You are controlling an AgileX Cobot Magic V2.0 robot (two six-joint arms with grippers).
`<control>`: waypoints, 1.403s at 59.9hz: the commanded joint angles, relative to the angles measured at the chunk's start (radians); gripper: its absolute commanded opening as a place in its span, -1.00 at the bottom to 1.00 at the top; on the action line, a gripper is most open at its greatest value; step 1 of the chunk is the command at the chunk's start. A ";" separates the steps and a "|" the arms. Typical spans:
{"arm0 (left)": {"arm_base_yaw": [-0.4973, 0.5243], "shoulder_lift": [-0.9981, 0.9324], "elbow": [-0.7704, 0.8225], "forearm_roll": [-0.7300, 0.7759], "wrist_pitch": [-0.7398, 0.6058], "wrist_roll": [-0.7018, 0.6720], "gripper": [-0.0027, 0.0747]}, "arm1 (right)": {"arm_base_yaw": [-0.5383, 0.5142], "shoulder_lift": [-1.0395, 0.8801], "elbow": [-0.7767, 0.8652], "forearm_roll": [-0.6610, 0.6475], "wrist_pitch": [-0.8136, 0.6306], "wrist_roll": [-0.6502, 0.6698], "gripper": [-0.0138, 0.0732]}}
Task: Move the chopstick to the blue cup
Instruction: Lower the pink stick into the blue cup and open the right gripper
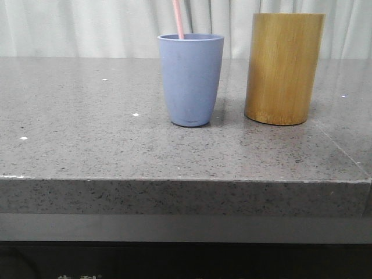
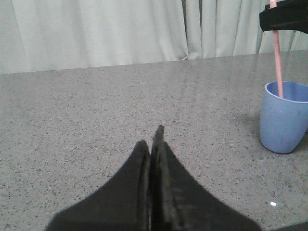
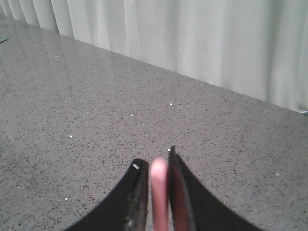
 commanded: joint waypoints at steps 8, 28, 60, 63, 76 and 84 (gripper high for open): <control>0.000 0.011 -0.023 -0.012 -0.080 -0.009 -0.98 | -0.002 -0.045 -0.032 0.001 -0.074 -0.009 -0.06; 0.000 0.011 -0.023 -0.012 -0.080 -0.009 -0.98 | -0.069 -0.152 -0.147 0.000 0.192 -0.009 -0.68; 0.000 0.011 -0.023 -0.012 -0.080 -0.009 -0.98 | -0.457 -0.275 -0.235 -0.014 0.675 -0.009 -0.91; 0.000 0.011 -0.023 -0.012 -0.080 -0.009 -0.98 | -0.495 -0.311 -0.197 -0.014 0.669 -0.009 -0.91; 0.000 0.011 -0.023 -0.012 -0.080 -0.009 -0.98 | -0.603 -0.495 0.012 -0.021 0.629 -0.010 -0.91; 0.000 0.011 -0.023 -0.012 -0.080 -0.009 -0.98 | -0.593 -0.626 0.178 -0.024 0.532 -0.010 -0.91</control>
